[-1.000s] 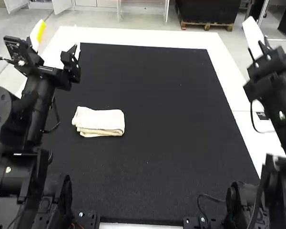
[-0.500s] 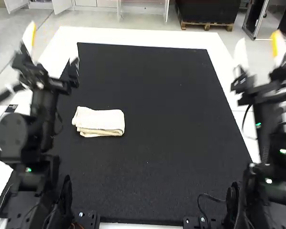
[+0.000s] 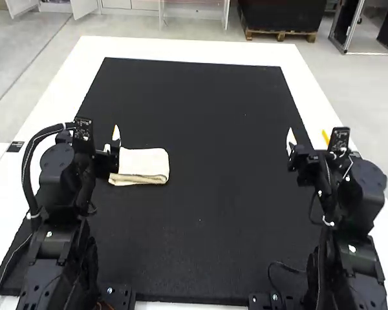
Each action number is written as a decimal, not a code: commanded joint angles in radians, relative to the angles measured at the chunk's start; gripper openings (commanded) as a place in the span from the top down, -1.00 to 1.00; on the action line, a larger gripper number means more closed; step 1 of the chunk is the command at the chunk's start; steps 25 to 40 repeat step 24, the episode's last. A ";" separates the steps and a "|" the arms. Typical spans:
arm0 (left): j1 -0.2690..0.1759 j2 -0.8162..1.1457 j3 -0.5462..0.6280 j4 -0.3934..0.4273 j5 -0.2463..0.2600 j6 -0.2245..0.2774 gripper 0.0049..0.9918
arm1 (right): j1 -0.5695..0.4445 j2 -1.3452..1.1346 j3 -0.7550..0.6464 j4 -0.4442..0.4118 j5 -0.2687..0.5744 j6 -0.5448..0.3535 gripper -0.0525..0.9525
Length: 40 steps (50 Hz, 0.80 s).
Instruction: Fold the towel.
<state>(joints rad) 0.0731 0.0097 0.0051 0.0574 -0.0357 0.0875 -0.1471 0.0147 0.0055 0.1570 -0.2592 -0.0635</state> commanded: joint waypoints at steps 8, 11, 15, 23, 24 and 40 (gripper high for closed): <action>0.004 -0.011 -0.004 -0.002 -0.010 0.011 -0.94 | -0.012 -0.010 -0.006 -0.163 0.083 -0.082 -0.94; 0.002 -0.011 -0.004 -0.004 -0.001 0.017 -0.94 | -0.014 -0.012 -0.006 -0.169 0.084 -0.091 -0.94; 0.002 -0.011 -0.004 -0.004 0.000 0.021 -0.94 | -0.014 -0.012 -0.006 -0.172 0.084 -0.099 -0.94; 0.001 -0.011 -0.004 -0.004 0.000 0.023 -0.94 | -0.014 -0.010 -0.006 -0.172 0.080 -0.104 -0.94; 0.001 -0.011 -0.004 -0.004 0.000 0.023 -0.94 | -0.014 -0.010 -0.006 -0.172 0.081 -0.104 -0.94; 0.001 -0.011 -0.004 -0.004 0.000 0.023 -0.94 | -0.014 -0.010 -0.006 -0.172 0.081 -0.104 -0.94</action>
